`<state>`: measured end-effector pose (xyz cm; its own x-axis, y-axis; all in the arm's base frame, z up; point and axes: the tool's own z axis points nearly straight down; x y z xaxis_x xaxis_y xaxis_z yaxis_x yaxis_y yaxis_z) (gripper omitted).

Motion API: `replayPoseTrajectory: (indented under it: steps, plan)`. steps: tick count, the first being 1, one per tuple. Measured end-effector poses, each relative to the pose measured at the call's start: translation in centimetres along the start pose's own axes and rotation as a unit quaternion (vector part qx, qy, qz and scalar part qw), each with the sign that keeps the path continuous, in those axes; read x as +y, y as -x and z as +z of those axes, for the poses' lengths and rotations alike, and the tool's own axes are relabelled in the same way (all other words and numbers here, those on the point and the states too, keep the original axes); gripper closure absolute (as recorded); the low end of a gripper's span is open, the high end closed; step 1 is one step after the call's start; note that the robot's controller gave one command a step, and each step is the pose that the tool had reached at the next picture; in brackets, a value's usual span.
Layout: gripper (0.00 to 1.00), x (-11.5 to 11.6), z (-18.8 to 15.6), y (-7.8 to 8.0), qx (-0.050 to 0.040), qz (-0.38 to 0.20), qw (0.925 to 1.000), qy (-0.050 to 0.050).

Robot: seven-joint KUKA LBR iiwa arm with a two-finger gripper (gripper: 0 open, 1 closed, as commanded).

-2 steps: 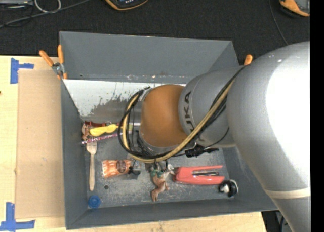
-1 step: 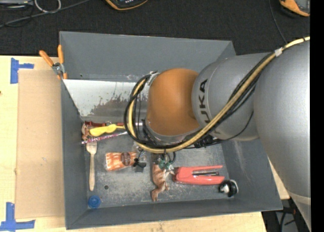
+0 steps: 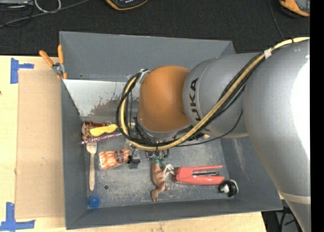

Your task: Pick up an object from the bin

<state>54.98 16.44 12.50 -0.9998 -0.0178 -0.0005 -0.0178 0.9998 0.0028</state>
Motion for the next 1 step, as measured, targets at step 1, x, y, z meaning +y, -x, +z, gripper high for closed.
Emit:
replayPoseTrajectory:
  steps: [1]
  plan:
    - [1.00,2.08,2.85,-1.60,0.0029,-0.046,0.9989,-0.002]
